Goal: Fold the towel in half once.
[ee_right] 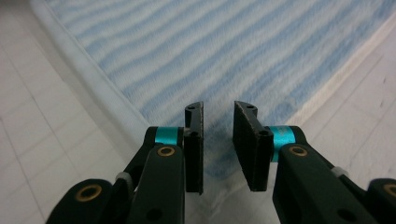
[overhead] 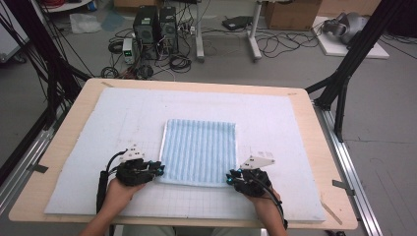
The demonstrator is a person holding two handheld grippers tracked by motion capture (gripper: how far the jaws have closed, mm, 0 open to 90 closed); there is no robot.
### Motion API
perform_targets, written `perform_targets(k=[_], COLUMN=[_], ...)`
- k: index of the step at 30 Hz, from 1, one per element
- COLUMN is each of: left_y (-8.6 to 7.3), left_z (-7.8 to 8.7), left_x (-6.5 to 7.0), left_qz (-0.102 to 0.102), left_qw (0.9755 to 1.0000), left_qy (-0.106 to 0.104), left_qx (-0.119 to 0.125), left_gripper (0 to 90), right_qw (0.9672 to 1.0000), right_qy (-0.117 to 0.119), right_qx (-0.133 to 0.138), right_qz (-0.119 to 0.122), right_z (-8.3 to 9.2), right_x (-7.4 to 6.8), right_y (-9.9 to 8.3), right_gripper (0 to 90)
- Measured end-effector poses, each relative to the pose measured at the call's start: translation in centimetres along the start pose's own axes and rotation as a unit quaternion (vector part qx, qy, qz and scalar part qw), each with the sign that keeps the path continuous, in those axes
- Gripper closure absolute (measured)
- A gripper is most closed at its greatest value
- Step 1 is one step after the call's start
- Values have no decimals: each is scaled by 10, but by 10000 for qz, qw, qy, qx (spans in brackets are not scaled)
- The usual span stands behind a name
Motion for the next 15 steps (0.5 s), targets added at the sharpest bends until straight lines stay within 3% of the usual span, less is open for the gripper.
perform_targets(k=[4,7,9,11,15], left_y=[-4,-4,1,11,35], left_z=[3,5,4,5,4], left_x=[5,4,2,-6,-27], left_qz=[-86,-116,-92,-55,143], left_qw=[9998,9997,9999,9997,9983], left_qy=[18,-85,-78,-12,34], left_qx=[-178,-181,-67,219,566], left_gripper=[786,776,707,636,619], right_qw=[10000,9999,9998,9988,9960], right_qy=[11,72,131,190,32], right_qx=[-87,-66,21,349,740], right_qz=[-29,-71,-136,-278,-507], right_z=[2,4,5,8,14], right_x=[-2,-1,0,5,21], right_y=[-4,-5,-2,9,26], right_gripper=[735,718,689,682,685])
Point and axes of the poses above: each handheld gripper's, and its own axes: z roughly backward along the jaws, y roughly out of its top, x roughly to its right, the point moved 9 cm from there along -z, roughly forward along the jaws, and after that the axes turned 7 degrees about -y, right-handed, at the moved point
